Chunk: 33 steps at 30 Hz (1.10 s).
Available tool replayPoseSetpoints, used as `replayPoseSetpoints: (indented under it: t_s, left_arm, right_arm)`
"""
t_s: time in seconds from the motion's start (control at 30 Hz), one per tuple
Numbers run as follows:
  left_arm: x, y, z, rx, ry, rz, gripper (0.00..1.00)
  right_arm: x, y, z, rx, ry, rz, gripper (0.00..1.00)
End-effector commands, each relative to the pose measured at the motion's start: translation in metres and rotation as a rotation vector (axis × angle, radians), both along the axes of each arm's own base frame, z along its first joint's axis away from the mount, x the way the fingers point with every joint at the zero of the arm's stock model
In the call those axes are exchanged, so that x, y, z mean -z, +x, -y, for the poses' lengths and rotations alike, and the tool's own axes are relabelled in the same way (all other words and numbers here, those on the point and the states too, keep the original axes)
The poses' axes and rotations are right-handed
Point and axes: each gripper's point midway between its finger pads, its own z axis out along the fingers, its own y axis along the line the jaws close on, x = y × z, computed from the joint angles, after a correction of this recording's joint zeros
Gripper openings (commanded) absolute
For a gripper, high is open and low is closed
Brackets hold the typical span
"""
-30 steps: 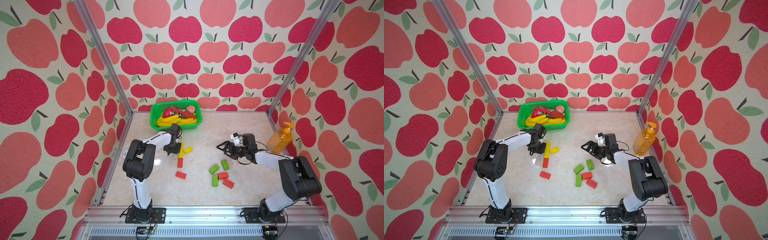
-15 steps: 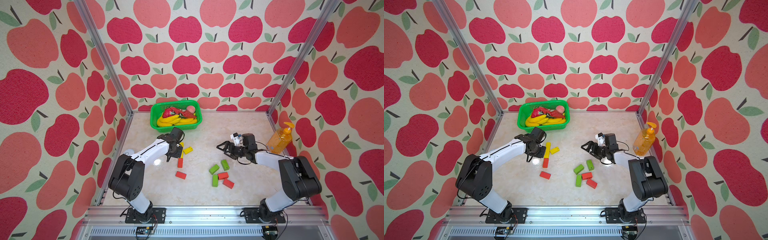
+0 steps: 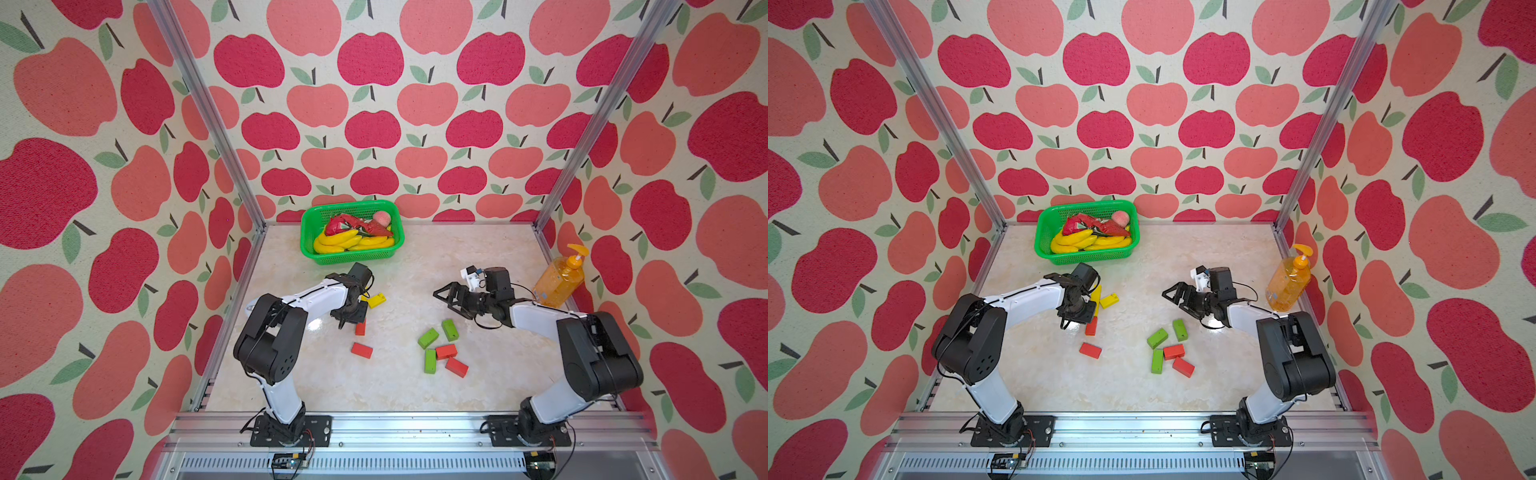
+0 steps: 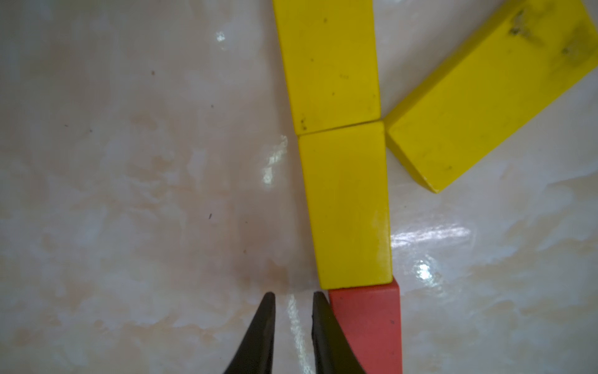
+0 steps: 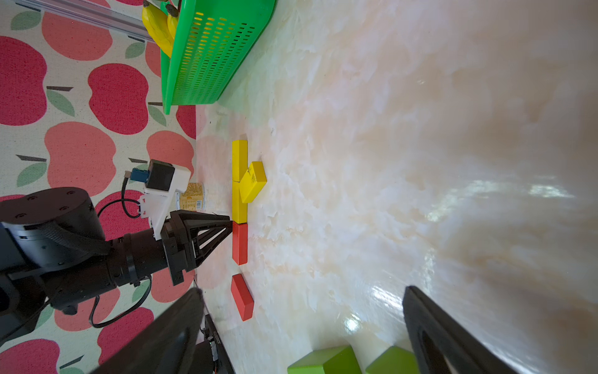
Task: Assemble the letter k with building blocks
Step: Adjust the building block at the center of the board.
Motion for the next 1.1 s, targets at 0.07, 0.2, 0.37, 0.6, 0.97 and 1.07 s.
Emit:
replayPoseSetpoints:
  t_s: [0.07,0.2,0.37,0.6,0.97,1.07]
  left_arm:
    - [-0.007,0.014,0.000,-0.020,0.013,0.029,0.24]
    - [-0.006,0.015,0.000,-0.021,0.015,0.027,0.25]
    - [-0.005,0.012,-0.002,-0.025,0.014,0.019,0.25]
    - [-0.026,0.019,0.000,-0.027,-0.024,0.075,0.25]
    - [-0.034,0.006,0.017,-0.008,-0.074,0.055,0.21]
    - [-0.041,-0.020,0.019,-0.003,-0.070,0.053,0.28]
  right_arm:
    - [0.001,0.003,-0.001,-0.004,-0.001,0.001,0.99]
    - [0.002,0.003,-0.002,-0.006,-0.001,-0.002,0.99]
    - [0.004,0.003,-0.002,-0.005,-0.003,-0.007,0.99]
    - [0.005,0.004,-0.001,-0.003,-0.006,-0.009,0.99]
    - [0.006,0.005,0.000,-0.001,-0.017,-0.006,0.99]
    - [0.007,0.004,-0.001,-0.004,-0.009,-0.015,0.99]
